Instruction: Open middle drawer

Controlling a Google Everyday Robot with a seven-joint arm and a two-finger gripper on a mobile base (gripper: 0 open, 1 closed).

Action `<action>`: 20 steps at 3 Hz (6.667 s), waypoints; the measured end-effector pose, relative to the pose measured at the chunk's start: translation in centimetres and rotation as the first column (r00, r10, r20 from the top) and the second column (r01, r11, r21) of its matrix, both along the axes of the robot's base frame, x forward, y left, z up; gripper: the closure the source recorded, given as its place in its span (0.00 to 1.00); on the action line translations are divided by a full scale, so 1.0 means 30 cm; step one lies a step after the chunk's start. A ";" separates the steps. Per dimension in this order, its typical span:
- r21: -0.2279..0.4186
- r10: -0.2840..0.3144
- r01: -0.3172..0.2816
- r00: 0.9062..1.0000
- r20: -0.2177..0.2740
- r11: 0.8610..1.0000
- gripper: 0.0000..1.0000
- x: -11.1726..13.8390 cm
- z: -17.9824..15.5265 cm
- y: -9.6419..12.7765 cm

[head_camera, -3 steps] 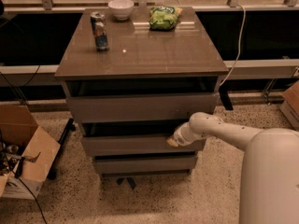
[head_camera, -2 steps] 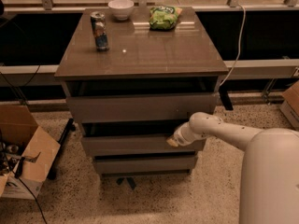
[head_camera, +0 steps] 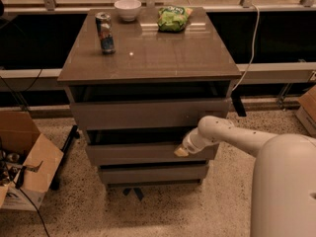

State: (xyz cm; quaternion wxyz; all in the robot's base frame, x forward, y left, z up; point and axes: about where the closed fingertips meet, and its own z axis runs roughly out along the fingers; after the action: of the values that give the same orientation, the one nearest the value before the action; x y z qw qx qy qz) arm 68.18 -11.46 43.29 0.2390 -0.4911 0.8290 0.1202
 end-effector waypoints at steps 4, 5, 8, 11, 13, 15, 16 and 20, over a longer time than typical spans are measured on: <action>-0.154 0.374 -0.380 0.925 -0.068 0.912 0.16 -0.098 0.010 -0.080; -0.137 0.385 -0.395 0.918 -0.092 0.909 0.39 -0.116 -0.016 -0.095; -0.140 0.376 -0.389 0.920 -0.112 0.911 1.00 -0.144 0.009 -0.121; -0.137 0.303 -0.321 0.943 -0.140 0.937 1.00 -0.245 0.029 -0.156; -0.132 0.249 -0.271 0.954 -0.165 0.953 1.00 -0.320 0.025 -0.177; -0.119 0.197 -0.223 0.960 -0.198 0.967 0.82 -0.399 0.010 -0.198; -0.126 0.210 -0.238 0.956 -0.205 0.963 0.51 -0.406 0.003 -0.187; -0.185 0.343 -0.391 0.907 -0.244 0.902 0.00 -0.492 -0.039 -0.086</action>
Offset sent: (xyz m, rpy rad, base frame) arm -0.0310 -0.0278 0.0157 -0.2180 0.0372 0.4434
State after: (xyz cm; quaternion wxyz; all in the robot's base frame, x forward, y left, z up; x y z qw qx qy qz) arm 53.41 -14.05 42.11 0.0668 -0.6483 0.7494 0.1167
